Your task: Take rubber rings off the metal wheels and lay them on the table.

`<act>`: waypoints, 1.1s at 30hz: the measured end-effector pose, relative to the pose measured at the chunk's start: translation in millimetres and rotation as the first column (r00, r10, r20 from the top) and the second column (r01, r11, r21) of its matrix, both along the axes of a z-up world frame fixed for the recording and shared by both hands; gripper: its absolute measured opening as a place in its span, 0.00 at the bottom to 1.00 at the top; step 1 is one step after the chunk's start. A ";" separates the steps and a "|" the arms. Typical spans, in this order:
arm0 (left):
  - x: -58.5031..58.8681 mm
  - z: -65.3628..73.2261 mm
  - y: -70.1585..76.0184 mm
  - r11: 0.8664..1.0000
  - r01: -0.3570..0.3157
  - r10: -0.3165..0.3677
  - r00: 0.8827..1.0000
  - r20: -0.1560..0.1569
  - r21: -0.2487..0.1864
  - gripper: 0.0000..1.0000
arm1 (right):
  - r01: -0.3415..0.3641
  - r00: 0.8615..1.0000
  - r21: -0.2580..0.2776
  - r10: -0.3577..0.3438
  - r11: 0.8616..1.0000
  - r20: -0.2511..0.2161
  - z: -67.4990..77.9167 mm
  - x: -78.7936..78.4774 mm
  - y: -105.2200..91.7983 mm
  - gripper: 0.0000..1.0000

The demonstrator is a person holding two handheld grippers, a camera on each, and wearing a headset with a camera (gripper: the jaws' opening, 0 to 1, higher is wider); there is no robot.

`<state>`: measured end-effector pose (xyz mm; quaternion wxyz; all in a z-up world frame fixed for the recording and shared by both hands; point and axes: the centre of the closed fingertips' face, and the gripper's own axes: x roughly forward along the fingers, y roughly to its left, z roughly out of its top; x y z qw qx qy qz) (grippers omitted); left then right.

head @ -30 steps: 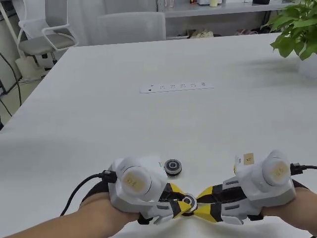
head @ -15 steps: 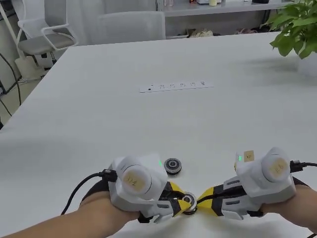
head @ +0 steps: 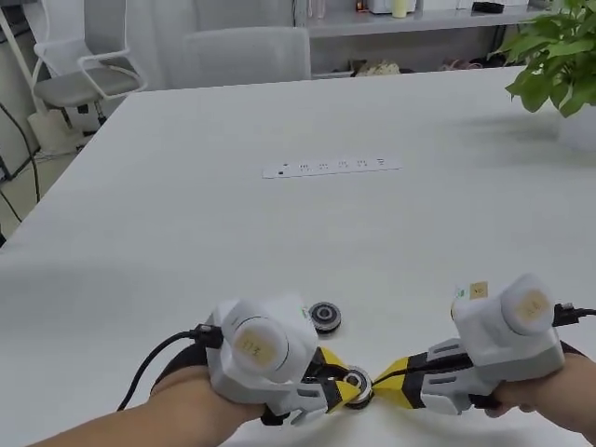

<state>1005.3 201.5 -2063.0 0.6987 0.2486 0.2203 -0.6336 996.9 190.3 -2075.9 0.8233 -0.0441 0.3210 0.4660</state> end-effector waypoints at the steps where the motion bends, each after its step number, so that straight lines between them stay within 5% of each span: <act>1: 0.0 0.0 0.0 1.000 0.000 0.000 1.000 0.000 0.001 0.07 | 0.003 1.000 0.001 -0.003 1.000 -0.003 0.2 -0.1 -0.1 0.00; 15: 0.2 0.0 0.0 1.000 -0.008 0.008 1.000 -0.001 -0.001 0.07 | 0.044 0.998 0.029 -0.043 0.999 -0.035 0.2 1.1 -1.7 0.00; 20: 0.3 0.0 -0.4 1.000 -0.010 0.010 1.000 0.003 0.001 0.07 | 0.096 0.994 0.080 -0.092 0.992 -0.056 5.2 7.6 -3.2 0.00; 33: 1.0 0.0 -0.9 1.000 -0.017 0.017 1.000 0.009 0.004 0.07 | 0.083 0.996 0.092 -0.080 0.992 -0.036 10.7 7.9 2.1 0.00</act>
